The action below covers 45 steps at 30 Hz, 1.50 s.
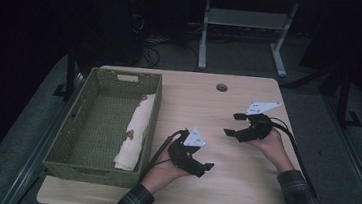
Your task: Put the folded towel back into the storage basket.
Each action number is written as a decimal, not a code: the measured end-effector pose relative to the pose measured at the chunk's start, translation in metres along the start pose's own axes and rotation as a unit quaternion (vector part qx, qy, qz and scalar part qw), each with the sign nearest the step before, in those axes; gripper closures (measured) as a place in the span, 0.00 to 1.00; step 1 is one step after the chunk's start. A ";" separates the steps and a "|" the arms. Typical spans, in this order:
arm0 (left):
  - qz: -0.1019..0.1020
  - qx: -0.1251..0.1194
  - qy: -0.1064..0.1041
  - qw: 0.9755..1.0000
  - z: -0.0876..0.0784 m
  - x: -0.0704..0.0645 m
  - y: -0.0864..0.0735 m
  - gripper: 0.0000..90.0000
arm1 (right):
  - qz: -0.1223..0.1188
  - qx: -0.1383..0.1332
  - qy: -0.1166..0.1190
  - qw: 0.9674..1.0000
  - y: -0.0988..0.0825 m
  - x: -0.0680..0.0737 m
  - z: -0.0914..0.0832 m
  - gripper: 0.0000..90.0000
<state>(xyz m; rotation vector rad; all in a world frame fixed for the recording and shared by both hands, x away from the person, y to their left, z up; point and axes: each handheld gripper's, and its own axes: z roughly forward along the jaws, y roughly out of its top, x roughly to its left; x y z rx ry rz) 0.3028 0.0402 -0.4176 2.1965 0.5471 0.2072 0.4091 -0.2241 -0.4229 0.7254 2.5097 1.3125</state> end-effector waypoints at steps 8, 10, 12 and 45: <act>-0.012 -0.001 0.000 1.000 0.014 0.005 -0.021 0.18 | 0.021 0.002 -0.018 1.000 -0.030 0.005 -0.001 0.24; -0.012 0.000 0.004 1.000 0.017 0.004 -0.024 0.18 | 0.030 0.005 -0.023 0.999 -0.037 0.006 -0.002 0.23; -0.010 0.005 0.005 1.000 0.020 0.004 -0.029 0.18 | 0.030 0.010 -0.031 0.999 -0.042 0.008 -0.003 0.23; -0.007 0.039 0.034 0.999 0.041 0.008 -0.045 0.16 | 0.062 0.068 -0.070 0.993 -0.074 0.011 0.000 0.15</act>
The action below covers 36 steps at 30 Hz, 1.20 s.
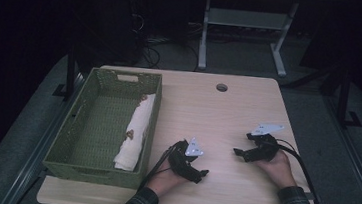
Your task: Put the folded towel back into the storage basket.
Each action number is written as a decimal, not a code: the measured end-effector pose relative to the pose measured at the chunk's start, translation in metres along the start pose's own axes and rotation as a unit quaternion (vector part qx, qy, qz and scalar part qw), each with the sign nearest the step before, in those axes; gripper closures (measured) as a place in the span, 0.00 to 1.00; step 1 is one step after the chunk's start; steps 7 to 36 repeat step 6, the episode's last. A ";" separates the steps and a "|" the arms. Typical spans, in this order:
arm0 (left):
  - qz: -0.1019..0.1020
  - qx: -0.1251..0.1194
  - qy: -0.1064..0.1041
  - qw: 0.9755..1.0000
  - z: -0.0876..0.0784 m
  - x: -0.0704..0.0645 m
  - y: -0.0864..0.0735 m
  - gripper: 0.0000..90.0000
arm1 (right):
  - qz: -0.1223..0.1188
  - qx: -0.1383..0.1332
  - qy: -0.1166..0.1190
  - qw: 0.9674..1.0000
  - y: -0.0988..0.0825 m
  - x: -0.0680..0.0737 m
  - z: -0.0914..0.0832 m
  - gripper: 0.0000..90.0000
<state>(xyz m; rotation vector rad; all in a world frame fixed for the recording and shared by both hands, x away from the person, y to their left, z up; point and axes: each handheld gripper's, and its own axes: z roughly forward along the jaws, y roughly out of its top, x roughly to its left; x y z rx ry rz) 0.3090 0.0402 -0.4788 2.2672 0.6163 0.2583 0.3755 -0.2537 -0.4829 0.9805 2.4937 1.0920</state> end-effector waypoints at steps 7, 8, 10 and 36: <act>-0.002 0.001 0.002 1.000 0.000 0.000 0.000 0.16 | 0.001 0.000 -0.001 1.000 0.000 0.000 0.000 0.14; -0.002 0.001 0.002 1.000 0.000 0.000 0.000 0.16 | 0.001 0.000 -0.001 1.000 0.000 0.000 0.000 0.14; -0.002 0.001 0.002 1.000 0.000 0.000 0.000 0.16 | 0.001 0.000 -0.001 1.000 0.000 0.000 0.000 0.14; -0.002 0.001 0.002 1.000 0.000 0.000 0.000 0.16 | 0.001 0.000 -0.001 1.000 0.000 0.000 0.000 0.14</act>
